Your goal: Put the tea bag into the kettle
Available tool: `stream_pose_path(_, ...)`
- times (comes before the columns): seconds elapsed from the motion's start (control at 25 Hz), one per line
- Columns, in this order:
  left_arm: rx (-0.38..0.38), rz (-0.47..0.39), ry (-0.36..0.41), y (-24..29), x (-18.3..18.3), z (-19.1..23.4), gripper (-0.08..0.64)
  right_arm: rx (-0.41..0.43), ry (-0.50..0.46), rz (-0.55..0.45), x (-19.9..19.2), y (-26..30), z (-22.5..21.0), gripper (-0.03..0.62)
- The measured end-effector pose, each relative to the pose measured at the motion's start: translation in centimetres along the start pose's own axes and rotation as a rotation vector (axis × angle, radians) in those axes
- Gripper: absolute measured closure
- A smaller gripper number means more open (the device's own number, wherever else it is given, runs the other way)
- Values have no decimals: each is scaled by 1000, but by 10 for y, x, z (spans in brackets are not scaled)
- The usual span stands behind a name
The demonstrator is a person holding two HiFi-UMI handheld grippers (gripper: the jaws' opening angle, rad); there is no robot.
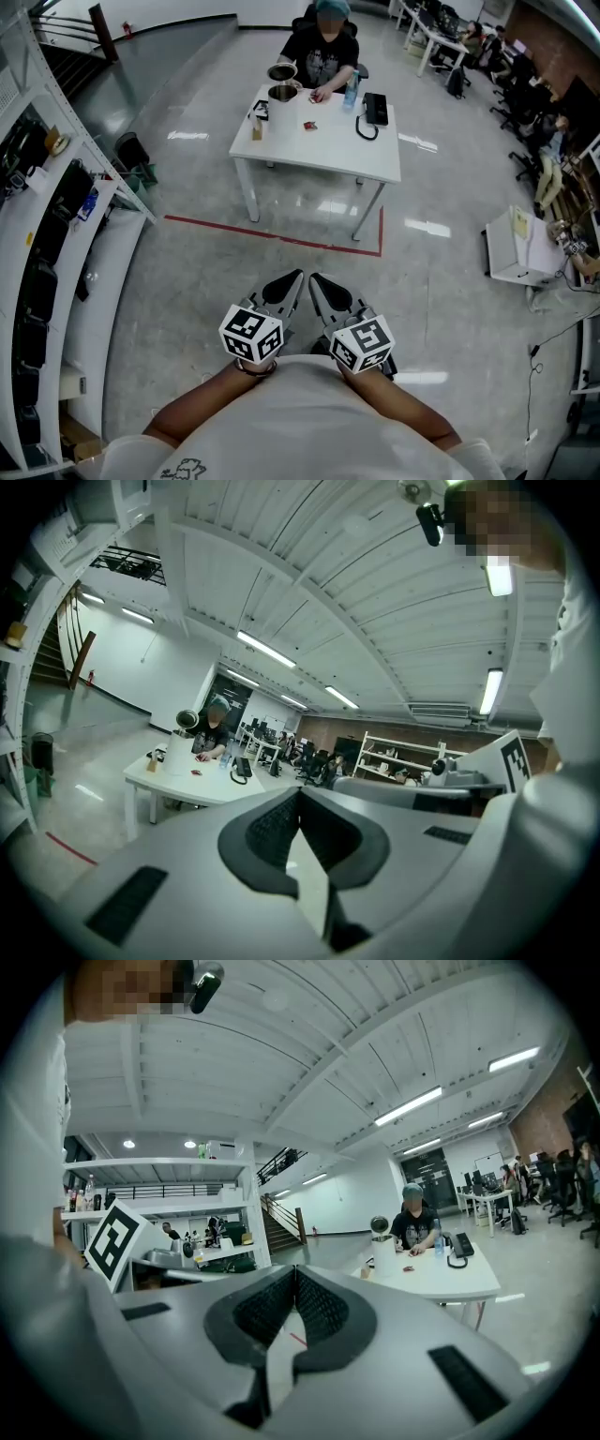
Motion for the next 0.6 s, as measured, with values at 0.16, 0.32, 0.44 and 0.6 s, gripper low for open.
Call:
stream_pose_path(0.16,8,3,1,42,-1,-10,551,13,-6,13,6,-6,-40,580)
stream_pose_path(0.32,14,-1,38,77,-2,-25,551,13,-4,14,10,-16,-79,580)
stream_pose_path(0.44,19,15,55,94,-7,-31,551,6,20,18,10,-23,-102,580)
stream_pose_path(0.6,14,35,53,109,-13,-37,551,-1,39,19,9,-32,-121,580)
Point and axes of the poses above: the fingertips, and each gripper's own axes: y forward along the fingers, z to its left, x out of its top, the point moved 3 cm from there along -y, backward along the fingers, and after that the axes turned 2 degrees about -z, right-handed, at the moved point
